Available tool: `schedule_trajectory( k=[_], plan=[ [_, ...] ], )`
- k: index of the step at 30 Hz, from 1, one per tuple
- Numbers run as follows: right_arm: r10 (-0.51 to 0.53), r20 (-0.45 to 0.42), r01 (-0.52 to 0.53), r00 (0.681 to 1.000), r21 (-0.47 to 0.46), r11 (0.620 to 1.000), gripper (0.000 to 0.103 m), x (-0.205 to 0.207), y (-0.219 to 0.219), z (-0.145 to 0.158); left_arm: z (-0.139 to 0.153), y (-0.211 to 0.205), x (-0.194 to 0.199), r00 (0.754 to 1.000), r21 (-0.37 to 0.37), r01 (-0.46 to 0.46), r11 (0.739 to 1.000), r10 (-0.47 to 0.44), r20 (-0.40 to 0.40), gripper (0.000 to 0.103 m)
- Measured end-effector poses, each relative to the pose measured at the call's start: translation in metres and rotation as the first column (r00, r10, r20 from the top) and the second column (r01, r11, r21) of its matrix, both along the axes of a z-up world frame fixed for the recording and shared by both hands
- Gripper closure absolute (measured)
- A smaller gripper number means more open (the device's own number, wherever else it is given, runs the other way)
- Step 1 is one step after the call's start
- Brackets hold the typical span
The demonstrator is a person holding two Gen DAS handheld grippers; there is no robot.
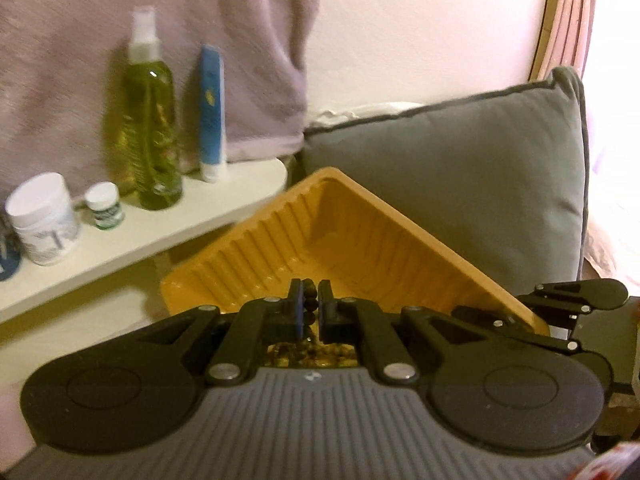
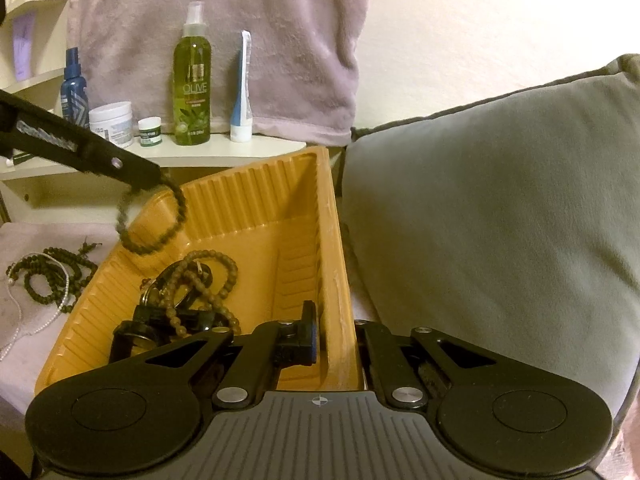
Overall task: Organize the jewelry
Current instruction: 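Carry the bead bracelet with the left gripper and release it into tray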
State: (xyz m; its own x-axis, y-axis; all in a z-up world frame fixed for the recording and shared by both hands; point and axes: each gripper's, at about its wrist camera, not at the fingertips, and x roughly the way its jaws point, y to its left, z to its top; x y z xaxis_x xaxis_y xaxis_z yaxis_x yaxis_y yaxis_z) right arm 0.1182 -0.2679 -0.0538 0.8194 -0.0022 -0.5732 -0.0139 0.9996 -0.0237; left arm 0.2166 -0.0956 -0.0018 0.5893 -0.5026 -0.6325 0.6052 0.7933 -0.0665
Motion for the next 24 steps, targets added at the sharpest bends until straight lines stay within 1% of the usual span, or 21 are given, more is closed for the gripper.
schedule_trajectory(
  k=[4, 7, 9, 10, 11, 12, 14, 15, 20, 24],
  plan=[
    [-0.001, -0.001, 0.001, 1.0, 0.003, 1.0, 0.099, -0.001, 0.0, -0.001, -0.013, -0.01, 0.002, 1.0, 0.029, 0.017, 0.999, -0.017, -0.013, 0.097],
    [-0.001, -0.002, 0.001, 1.0, 0.004, 1.0, 0.099, -0.001, -0.001, -0.001, -0.02, -0.011, 0.003, 1.0, 0.037, 0.01, 0.999, -0.009, -0.027, 0.096],
    [-0.001, -0.002, 0.001, 1.0, 0.004, 1.0, 0.099, 0.0, -0.001, -0.001, -0.023, -0.01, 0.004, 0.999, 0.03, 0.003, 1.0, -0.002, -0.032, 0.09],
    [-0.001, -0.003, 0.001, 1.0, 0.004, 1.0, 0.099, 0.0, -0.001, -0.001, -0.024, -0.009, 0.005, 0.999, 0.028, 0.001, 1.0, 0.0, -0.034, 0.09],
    [-0.001, -0.003, 0.001, 1.0, 0.004, 1.0, 0.099, 0.0, -0.001, -0.001, -0.023, -0.008, 0.005, 1.0, 0.031, -0.003, 1.0, 0.004, -0.03, 0.087],
    [-0.001, -0.003, 0.001, 1.0, 0.004, 1.0, 0.099, -0.001, -0.001, -0.001, -0.023, -0.007, 0.004, 1.0, 0.032, -0.007, 0.999, 0.007, -0.025, 0.08],
    [-0.001, -0.003, 0.001, 1.0, 0.003, 1.0, 0.099, -0.001, -0.001, -0.001, -0.022, -0.004, 0.004, 1.0, 0.02, -0.012, 1.0, 0.012, -0.027, 0.07],
    [-0.001, -0.003, 0.001, 1.0, 0.004, 1.0, 0.099, -0.001, -0.001, -0.001, -0.021, -0.002, 0.005, 0.999, 0.012, -0.019, 1.0, 0.02, -0.028, 0.069],
    [-0.002, -0.004, 0.002, 1.0, 0.002, 1.0, 0.099, -0.001, -0.003, -0.002, -0.021, 0.001, 0.006, 0.999, 0.007, -0.022, 1.0, 0.022, -0.035, 0.069],
    [0.001, -0.003, -0.001, 1.0, 0.0, 1.0, 0.099, -0.001, -0.002, -0.001, -0.018, 0.013, 0.004, 0.999, 0.007, -0.05, 0.999, 0.05, -0.018, 0.069]
  ],
)
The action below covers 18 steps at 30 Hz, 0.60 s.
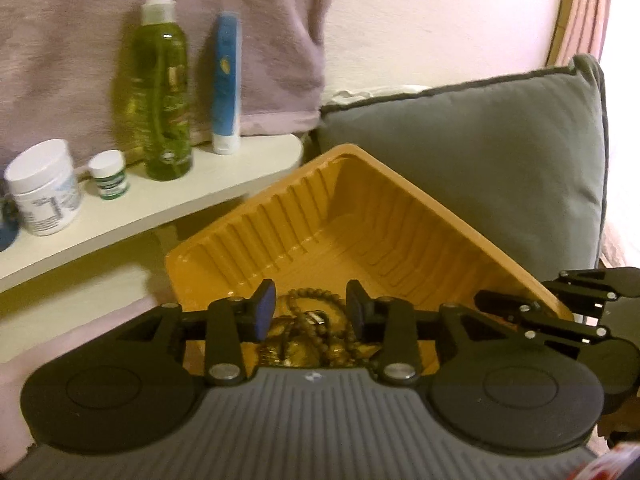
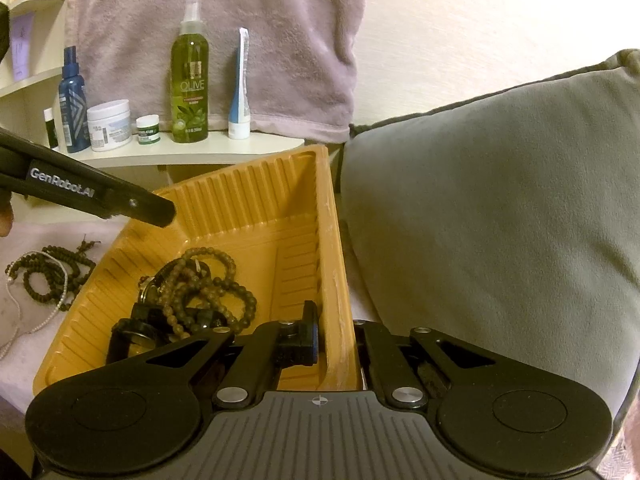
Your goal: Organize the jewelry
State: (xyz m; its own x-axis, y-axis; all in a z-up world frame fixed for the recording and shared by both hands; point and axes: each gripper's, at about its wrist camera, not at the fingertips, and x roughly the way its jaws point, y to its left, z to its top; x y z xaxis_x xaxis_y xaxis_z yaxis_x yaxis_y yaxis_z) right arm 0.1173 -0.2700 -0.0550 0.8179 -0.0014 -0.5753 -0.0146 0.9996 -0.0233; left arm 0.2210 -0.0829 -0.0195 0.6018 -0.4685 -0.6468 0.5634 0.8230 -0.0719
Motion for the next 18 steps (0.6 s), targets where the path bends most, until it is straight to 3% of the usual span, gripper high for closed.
schedule_trajectory(
  k=[5, 10, 18],
  plan=[
    [-0.001, 0.0, 0.001, 1.0, 0.0, 1.0, 0.099, 0.0, 0.0, -0.001, 0.01, 0.037, -0.005, 0.995, 0.011, -0.095, 0.995, 0.094, 0.042, 0.069],
    [0.001, 0.0, -0.001, 1.0, -0.002, 1.0, 0.099, -0.001, 0.001, 0.0, 0.015, 0.089, -0.012, 0.974, 0.033, -0.217, 0.976, 0.214, 0.078, 0.069],
    [0.002, 0.0, -0.002, 1.0, -0.004, 1.0, 0.099, 0.0, 0.0, 0.001, 0.017, 0.184, -0.024, 0.904, 0.077, -0.426, 0.902, 0.419, 0.089, 0.069]
  ],
)
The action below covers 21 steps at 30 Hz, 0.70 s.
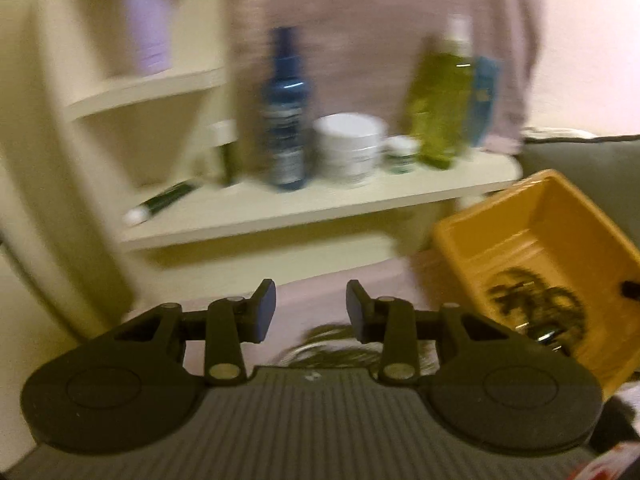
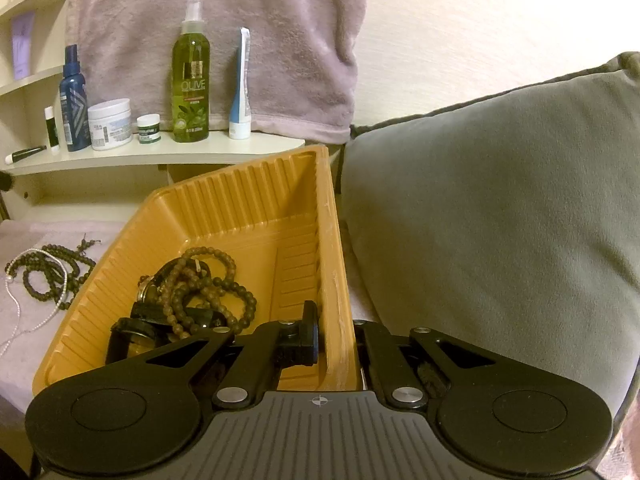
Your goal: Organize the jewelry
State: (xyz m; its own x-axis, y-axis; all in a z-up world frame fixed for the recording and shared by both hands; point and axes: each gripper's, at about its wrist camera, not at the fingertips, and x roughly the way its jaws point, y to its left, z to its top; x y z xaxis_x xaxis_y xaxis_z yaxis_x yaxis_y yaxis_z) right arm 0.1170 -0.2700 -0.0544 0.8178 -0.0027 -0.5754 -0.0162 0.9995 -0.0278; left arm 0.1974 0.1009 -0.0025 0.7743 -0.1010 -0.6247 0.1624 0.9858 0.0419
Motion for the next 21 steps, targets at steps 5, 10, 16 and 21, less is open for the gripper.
schedule_trajectory(
  k=[5, 10, 16, 21],
  plan=[
    [0.001, -0.001, -0.001, 1.0, -0.004, 1.0, 0.099, 0.0, 0.0, 0.0, -0.016, 0.043, -0.01, 0.993, 0.062, -0.111, 0.992, 0.113, -0.023, 0.069],
    [0.002, -0.008, -0.002, 1.0, -0.012, 1.0, 0.099, -0.001, 0.001, -0.001, -0.041, 0.065, -0.019, 0.983, 0.085, -0.167, 0.982, 0.172, -0.065, 0.069],
    [0.003, -0.015, -0.003, 1.0, -0.025, 1.0, 0.099, 0.0, 0.001, -0.003, -0.071, 0.064, -0.022, 0.976, 0.083, -0.194, 0.977, 0.201, -0.085, 0.069],
    [0.001, -0.022, -0.002, 1.0, -0.032, 0.999, 0.099, 0.001, 0.002, -0.004, -0.084, 0.055, -0.025, 0.976, 0.077, -0.199, 0.977, 0.205, -0.071, 0.075]
  ],
)
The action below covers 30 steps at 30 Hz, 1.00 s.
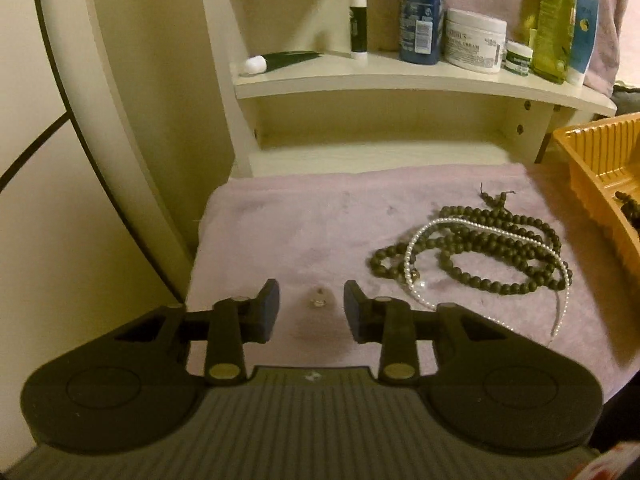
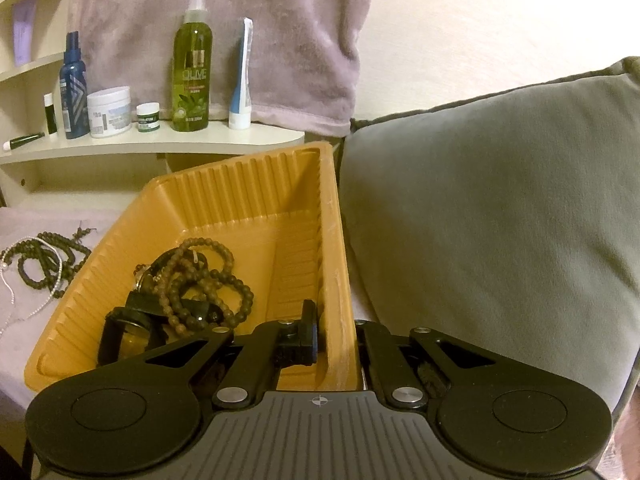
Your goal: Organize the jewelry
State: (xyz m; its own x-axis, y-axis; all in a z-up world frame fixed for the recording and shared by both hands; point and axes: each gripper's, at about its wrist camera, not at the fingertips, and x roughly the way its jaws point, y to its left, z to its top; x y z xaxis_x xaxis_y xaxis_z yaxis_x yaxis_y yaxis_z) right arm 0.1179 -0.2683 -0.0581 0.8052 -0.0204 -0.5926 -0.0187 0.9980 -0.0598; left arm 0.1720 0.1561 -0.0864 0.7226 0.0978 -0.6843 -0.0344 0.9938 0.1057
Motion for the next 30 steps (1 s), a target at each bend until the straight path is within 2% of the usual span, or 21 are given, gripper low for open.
schedule_trajectory(
  k=[13, 21, 26, 30],
  plan=[
    [0.001, -0.002, -0.001, 1.0, -0.008, 1.0, 0.099, 0.001, 0.001, 0.0, -0.017, -0.004, 0.008, 1.0, 0.012, 0.009, 1.0, -0.009, 0.005, 0.094],
    [0.001, -0.001, -0.001, 1.0, -0.007, 1.0, 0.099, 0.001, 0.001, 0.001, -0.006, -0.011, 0.001, 0.999, 0.012, 0.02, 1.0, -0.021, 0.03, 0.095],
    [0.003, 0.001, -0.003, 1.0, -0.005, 1.0, 0.099, 0.0, 0.001, 0.002, 0.017, -0.036, -0.005, 0.995, -0.011, 0.076, 0.997, -0.075, 0.063, 0.095],
    [0.003, 0.003, -0.003, 1.0, 0.0, 1.0, 0.099, 0.001, 0.0, 0.002, 0.032, -0.076, -0.01, 0.979, -0.065, 0.186, 0.98, -0.18, 0.095, 0.095]
  ],
)
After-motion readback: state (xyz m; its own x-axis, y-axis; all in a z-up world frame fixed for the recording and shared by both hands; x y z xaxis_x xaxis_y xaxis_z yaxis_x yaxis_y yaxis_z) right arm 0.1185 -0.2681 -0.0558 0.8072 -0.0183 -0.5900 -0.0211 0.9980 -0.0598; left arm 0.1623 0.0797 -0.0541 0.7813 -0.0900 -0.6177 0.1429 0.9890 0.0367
